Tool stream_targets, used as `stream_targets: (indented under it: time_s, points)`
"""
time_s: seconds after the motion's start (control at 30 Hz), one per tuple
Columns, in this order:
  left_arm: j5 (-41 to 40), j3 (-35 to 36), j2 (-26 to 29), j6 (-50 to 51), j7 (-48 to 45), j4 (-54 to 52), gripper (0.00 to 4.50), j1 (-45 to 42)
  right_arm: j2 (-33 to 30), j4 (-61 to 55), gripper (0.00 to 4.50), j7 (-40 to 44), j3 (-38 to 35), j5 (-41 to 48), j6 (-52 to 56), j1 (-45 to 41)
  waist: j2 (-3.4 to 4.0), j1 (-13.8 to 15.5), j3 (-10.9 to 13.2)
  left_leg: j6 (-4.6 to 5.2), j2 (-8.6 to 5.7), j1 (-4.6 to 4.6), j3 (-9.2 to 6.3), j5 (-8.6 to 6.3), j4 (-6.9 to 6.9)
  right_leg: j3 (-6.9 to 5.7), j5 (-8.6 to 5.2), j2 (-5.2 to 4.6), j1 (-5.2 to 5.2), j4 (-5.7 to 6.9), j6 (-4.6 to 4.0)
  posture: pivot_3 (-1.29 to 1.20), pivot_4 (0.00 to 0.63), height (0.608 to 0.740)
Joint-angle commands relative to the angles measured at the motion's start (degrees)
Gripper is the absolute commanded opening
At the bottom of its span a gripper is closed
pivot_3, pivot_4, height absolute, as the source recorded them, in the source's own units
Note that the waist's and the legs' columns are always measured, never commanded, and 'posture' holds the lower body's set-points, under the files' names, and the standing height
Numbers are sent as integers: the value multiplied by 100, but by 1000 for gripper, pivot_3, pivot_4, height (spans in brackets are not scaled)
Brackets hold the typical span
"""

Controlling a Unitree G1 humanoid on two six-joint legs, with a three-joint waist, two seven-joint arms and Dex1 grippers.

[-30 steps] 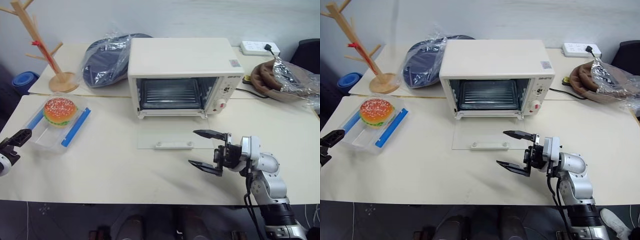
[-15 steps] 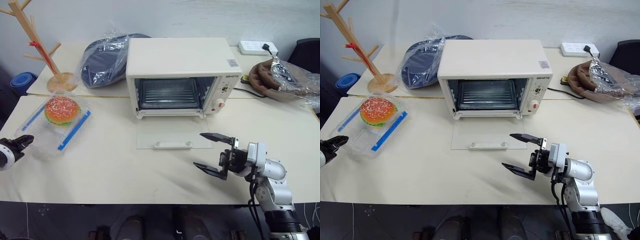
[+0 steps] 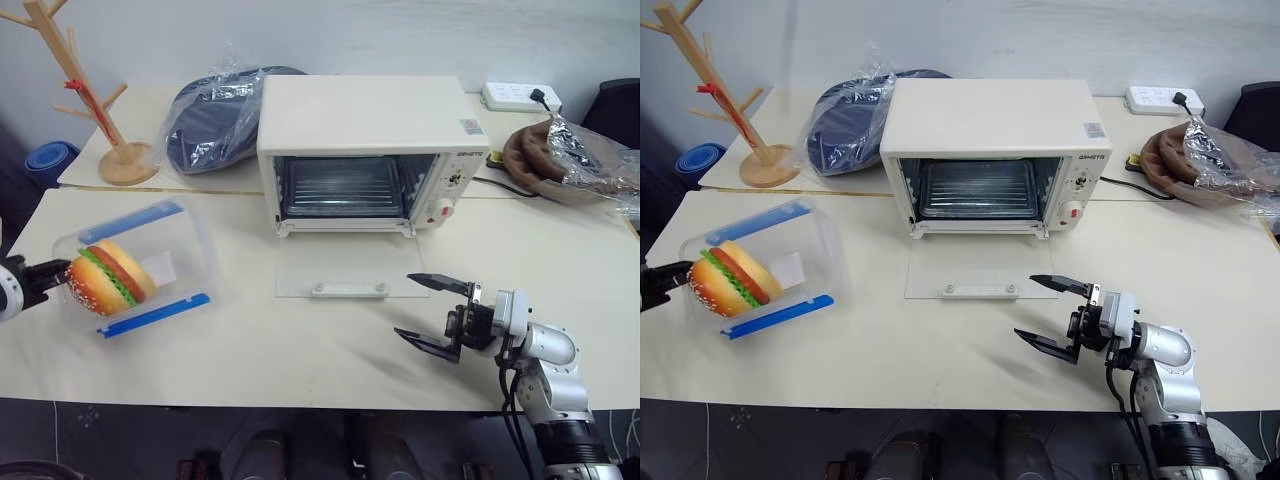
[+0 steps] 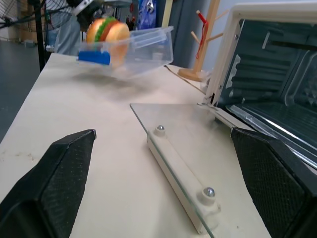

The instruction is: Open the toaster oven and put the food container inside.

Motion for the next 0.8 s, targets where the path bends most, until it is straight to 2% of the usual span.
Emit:
stream_targets:
  time_s: [0.03,0.2,0.4,0.67,0.8]
  points:
    - [-131,-319,-10,585,40,-442,206,-707,-186,-48,4500,-17,-324,24,-144,321,5,13,3,0,-2,0,0,0,0,0,0,-2,1,0,0,0,150,740]
    - [-167,-892,-853,1138,296,-778,206,-1927,-270,-284,4500,-223,-469,-7,-131,732,5,15,3,-21,-5,0,1,14,7,0,1,1,1,11,3,0,150,740]
    - [-166,-1607,-1874,1178,920,-738,206,-2915,-227,-733,4500,-545,-566,1,-94,1182,4,-32,3,-34,-2,0,6,19,10,3,3,16,-1,18,6,0,150,740]
    - [785,-1967,-3435,1164,1412,-116,206,-4012,-136,-1585,4500,-1245,-487,-87,71,1703,2,37,4,-41,-4,0,9,24,24,6,5,23,-1,24,10,0,150,740]
    - [1238,-1995,-3846,1174,1306,29,206,-4232,-124,-1815,4500,-1491,-443,-135,135,1808,0,56,5,-45,-4,1,12,26,26,6,5,26,-1,26,10,0,150,740]
